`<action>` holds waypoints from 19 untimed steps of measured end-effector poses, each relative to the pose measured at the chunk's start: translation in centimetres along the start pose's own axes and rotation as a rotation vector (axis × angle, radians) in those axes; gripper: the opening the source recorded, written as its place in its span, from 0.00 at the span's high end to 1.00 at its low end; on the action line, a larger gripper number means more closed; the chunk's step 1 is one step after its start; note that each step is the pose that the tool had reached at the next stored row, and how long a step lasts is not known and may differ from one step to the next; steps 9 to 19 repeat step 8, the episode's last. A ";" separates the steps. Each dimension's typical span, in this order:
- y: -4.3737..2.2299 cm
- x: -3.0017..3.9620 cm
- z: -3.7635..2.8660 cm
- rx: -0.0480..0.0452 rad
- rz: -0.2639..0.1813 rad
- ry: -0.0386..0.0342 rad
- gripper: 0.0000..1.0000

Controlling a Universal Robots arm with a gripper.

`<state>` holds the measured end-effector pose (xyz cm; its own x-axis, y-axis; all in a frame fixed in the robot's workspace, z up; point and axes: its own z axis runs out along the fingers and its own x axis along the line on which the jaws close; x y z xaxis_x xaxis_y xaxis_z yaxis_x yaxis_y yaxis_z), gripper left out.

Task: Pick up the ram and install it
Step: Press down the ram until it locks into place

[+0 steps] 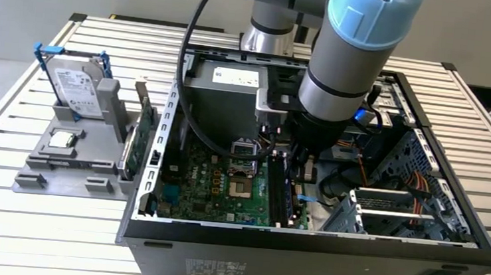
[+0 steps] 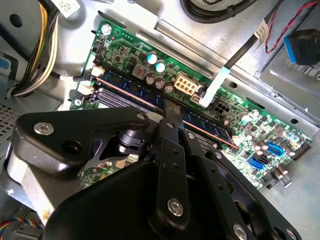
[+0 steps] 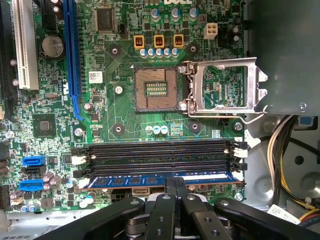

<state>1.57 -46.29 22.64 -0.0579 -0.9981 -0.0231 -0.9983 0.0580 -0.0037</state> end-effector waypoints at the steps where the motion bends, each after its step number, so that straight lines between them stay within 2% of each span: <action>1: 0.00 0.00 0.00 0.0000 0.000 0.0001 1.00; 19: 0.00 0.00 0.00 0.0000 0.000 0.0000 1.00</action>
